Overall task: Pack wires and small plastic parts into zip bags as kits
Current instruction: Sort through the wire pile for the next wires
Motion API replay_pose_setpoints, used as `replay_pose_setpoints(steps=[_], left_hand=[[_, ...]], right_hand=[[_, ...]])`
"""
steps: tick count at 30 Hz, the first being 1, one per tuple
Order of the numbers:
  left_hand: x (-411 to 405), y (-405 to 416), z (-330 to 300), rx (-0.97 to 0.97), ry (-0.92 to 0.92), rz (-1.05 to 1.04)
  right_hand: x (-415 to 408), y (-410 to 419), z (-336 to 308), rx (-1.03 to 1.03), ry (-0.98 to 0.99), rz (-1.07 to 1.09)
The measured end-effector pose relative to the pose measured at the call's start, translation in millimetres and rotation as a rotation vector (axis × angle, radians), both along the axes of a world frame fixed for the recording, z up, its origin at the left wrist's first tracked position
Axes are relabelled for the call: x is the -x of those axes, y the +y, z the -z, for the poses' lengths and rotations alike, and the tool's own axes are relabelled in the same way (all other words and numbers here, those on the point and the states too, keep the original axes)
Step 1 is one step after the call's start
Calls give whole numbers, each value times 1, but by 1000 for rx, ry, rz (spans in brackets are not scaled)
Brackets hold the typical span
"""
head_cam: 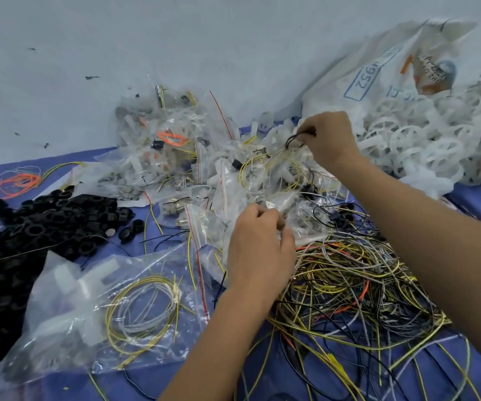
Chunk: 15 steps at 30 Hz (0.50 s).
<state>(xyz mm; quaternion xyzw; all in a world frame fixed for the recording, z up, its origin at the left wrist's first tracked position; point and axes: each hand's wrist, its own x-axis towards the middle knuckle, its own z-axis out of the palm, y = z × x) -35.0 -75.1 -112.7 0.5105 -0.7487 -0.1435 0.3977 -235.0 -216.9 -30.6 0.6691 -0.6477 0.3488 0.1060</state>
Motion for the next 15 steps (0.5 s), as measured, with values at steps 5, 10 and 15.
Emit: replay_pose_setpoints(steps=[5,10,15], left_hand=[[-1,3,-7,-39,94,-11],[-9,7,-21,-55,237,-31],[-33,13,-42,-132,635,-107]], right_hand=[[4,53,-20,303,-305,3],[-13,93,-70,428,-765,-124],[-58,128,-66,74,-1233,-382]])
